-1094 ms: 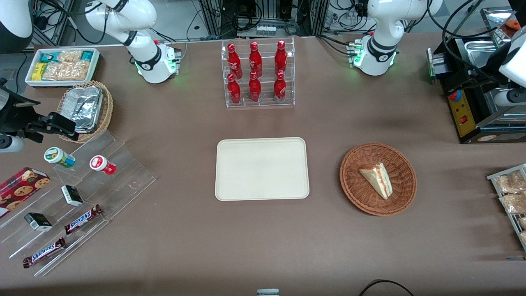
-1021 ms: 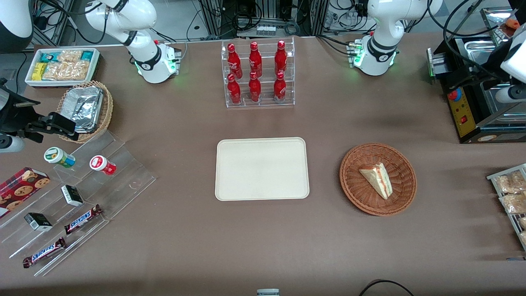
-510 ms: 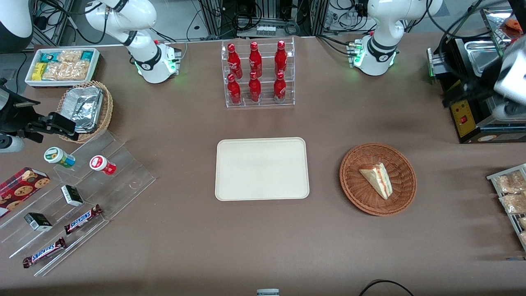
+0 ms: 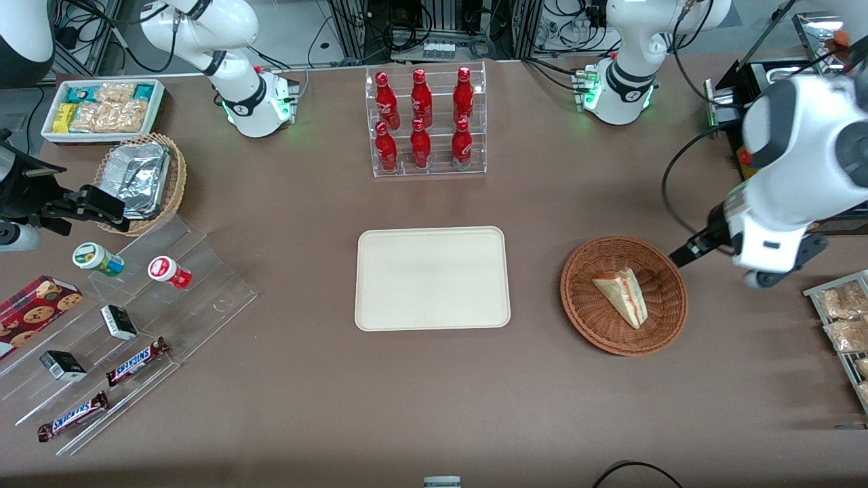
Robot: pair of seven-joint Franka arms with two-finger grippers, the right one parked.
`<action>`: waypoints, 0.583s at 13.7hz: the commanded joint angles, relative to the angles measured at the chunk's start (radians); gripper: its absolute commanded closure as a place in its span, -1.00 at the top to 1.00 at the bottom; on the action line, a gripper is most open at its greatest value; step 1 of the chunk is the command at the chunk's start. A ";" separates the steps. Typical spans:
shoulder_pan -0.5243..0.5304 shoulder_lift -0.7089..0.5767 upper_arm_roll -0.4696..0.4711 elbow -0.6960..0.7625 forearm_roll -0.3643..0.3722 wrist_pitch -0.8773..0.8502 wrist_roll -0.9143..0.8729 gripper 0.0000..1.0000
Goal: Place sandwich from basket to tray
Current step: 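Lower the left gripper onto the wrapped sandwich and close on it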
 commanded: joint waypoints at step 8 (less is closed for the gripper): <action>-0.045 0.065 0.007 -0.312 0.048 0.495 -0.205 1.00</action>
